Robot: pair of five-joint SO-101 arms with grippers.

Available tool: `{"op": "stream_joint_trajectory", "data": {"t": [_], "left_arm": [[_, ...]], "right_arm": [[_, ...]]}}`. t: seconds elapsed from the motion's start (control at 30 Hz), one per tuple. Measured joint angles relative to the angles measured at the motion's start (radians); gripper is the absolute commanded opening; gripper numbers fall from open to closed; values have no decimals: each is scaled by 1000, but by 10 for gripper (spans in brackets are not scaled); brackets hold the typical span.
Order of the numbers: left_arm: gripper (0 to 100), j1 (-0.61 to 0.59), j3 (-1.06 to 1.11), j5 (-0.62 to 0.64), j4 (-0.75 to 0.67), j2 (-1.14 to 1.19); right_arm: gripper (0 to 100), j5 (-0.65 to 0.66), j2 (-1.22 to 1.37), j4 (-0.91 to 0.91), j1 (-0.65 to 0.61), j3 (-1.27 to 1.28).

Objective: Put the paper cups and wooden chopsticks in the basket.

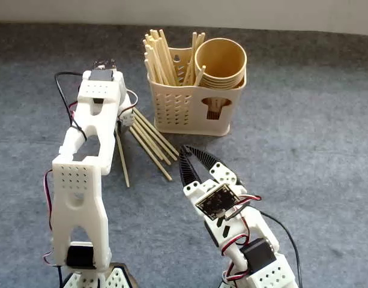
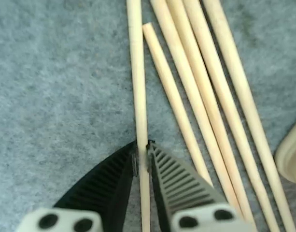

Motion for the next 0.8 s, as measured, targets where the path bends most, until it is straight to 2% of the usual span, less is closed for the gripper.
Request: {"op": "stream_joint_trajectory", "data": {"t": [0.8], "left_arm": [[5, -2, 17, -3, 63, -49]], "right_arm": [[6, 0, 0, 0, -2, 0]]}}
